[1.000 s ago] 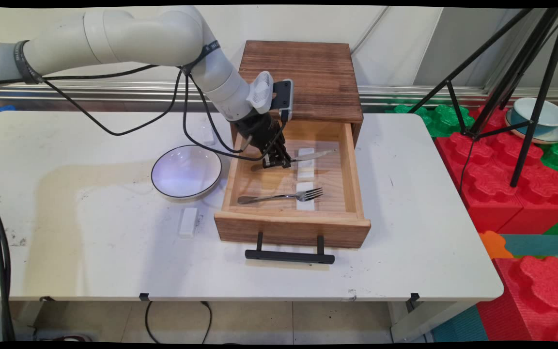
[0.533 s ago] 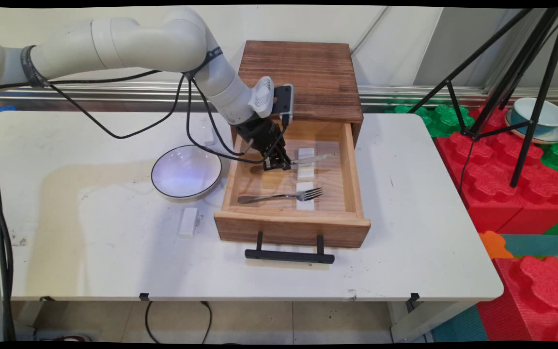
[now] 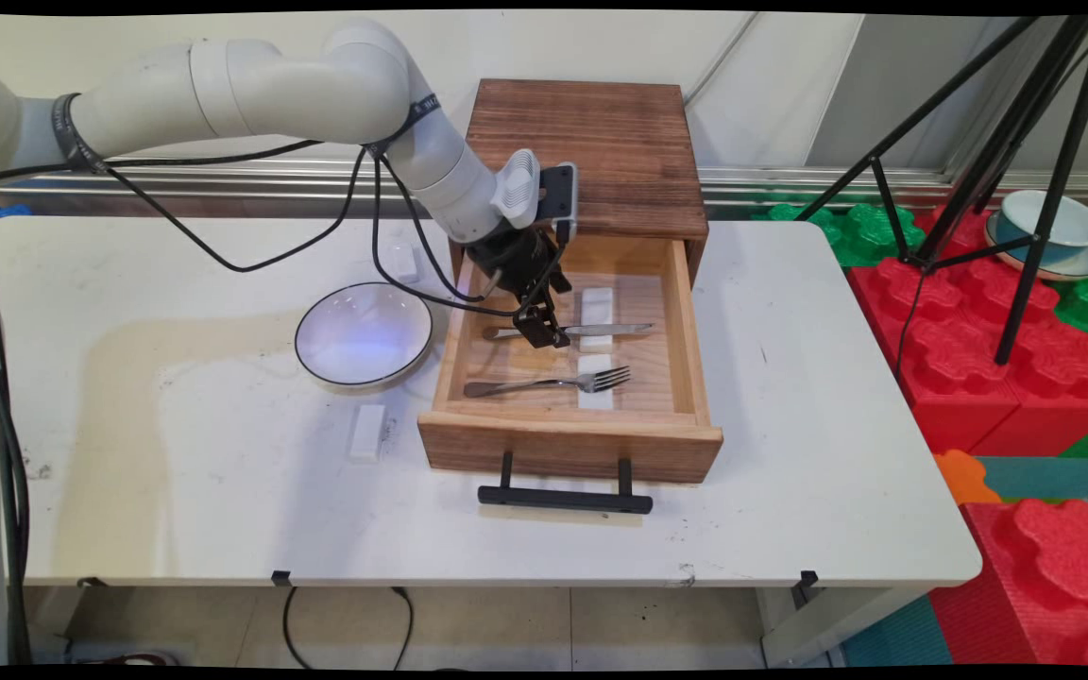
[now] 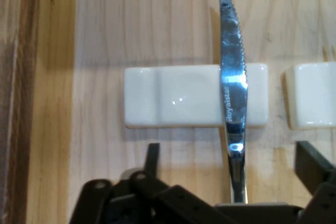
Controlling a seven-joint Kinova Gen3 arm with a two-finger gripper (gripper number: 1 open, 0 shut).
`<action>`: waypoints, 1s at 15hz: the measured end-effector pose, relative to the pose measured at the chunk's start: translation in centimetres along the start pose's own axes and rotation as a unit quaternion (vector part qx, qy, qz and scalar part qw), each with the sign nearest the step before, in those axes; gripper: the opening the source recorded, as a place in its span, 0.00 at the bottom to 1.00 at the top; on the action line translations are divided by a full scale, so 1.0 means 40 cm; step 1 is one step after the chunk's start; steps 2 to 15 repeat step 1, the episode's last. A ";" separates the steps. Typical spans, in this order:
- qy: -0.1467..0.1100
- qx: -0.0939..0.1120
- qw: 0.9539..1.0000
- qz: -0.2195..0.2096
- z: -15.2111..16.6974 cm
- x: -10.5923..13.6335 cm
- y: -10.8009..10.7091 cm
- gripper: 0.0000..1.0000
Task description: Place the picked object into the drawer
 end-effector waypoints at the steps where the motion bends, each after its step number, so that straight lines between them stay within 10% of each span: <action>1: 0.001 0.001 1.000 -0.001 -0.001 0.001 -0.001 1.00; 15: 0.001 0.001 1.000 -0.001 -0.001 0.001 -0.001 1.00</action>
